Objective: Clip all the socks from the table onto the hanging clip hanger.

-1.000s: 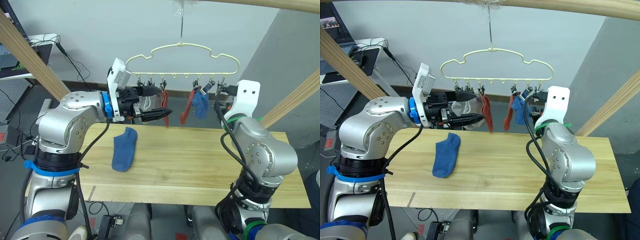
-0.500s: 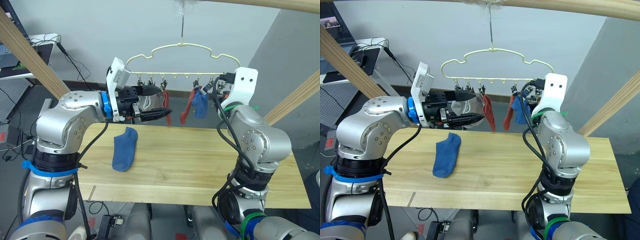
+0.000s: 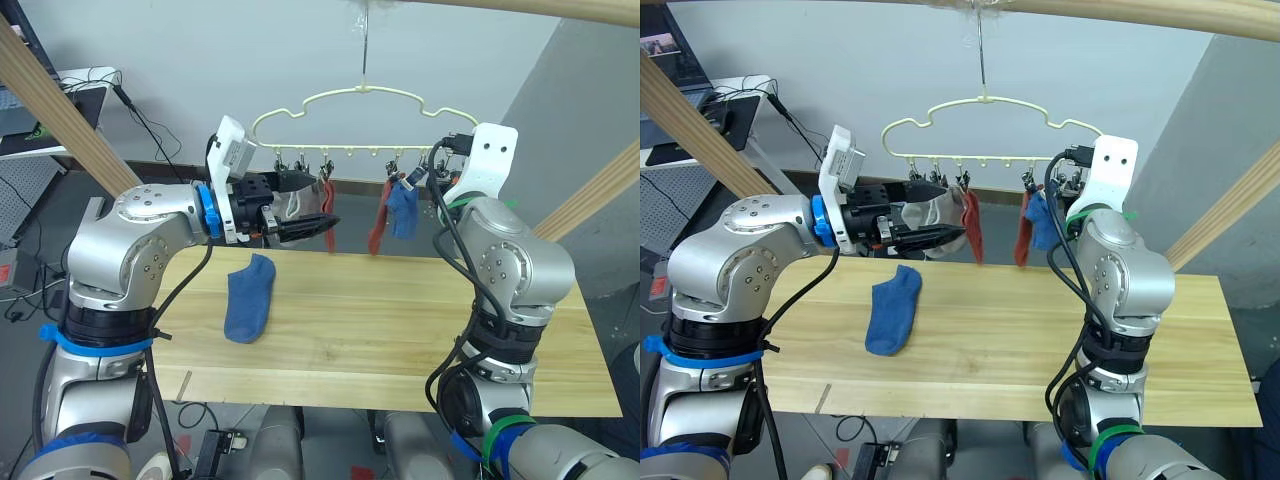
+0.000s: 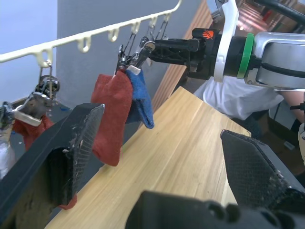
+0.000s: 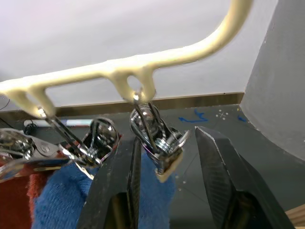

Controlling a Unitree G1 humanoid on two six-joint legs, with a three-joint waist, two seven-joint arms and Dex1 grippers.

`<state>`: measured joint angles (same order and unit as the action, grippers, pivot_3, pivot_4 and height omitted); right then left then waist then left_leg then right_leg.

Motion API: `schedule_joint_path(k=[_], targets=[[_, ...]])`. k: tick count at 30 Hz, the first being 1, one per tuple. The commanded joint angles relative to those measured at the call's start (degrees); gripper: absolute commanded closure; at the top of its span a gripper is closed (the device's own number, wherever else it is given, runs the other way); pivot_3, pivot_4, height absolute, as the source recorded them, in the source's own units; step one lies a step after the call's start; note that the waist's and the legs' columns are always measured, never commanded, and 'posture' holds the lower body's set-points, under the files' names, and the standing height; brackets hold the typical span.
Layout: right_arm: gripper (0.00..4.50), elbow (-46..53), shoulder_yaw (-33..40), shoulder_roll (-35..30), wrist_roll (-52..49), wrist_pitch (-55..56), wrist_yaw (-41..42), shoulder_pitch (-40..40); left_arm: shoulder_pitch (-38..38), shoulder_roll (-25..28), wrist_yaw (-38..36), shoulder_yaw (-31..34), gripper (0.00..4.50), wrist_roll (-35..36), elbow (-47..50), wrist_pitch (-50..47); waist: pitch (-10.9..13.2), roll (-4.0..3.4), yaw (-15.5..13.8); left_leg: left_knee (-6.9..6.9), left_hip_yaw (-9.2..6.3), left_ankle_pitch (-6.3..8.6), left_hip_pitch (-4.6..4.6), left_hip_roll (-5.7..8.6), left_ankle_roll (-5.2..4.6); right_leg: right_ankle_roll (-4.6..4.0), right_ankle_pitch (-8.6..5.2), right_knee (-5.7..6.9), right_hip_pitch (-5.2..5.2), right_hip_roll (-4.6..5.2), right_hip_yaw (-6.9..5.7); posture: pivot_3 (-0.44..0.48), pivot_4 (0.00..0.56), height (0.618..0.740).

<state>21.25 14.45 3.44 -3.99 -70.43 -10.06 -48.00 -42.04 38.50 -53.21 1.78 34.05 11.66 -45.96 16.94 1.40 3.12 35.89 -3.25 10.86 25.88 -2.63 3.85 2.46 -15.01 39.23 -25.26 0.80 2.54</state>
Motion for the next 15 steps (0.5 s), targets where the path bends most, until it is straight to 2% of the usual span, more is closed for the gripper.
schedule_joint_path(k=[1, 15], targets=[[2.7, 0.44, 0.21, -0.04, -0.58, 1.94, -0.05, -1.64, 0.18, 0.56, 0.66, 1.87, 0.0, 1.52, 2.94, -0.14, 0.0, 0.0, -0.04, 0.0, 0.0, 0.0, 0.0, 0.0, 0.0, 0.0, 0.0, 0.0, 0.01, 0.0, 0.0, 0.026, 0.276, 0.74], [2.7, -1.78, -0.54, -0.47, 0.0, 1.7, -0.54, -2.36, 1.77, 0.92, 3.14, 2.86, 0.0, 2.82, 4.38, -1.05, 0.0, 0.0, -0.53, 0.03, -0.01, 0.0, -0.01, 0.0, 0.0, 0.0, 0.0, 0.09, 0.0, 0.0, 0.0, 0.037, 0.28, 0.74]])
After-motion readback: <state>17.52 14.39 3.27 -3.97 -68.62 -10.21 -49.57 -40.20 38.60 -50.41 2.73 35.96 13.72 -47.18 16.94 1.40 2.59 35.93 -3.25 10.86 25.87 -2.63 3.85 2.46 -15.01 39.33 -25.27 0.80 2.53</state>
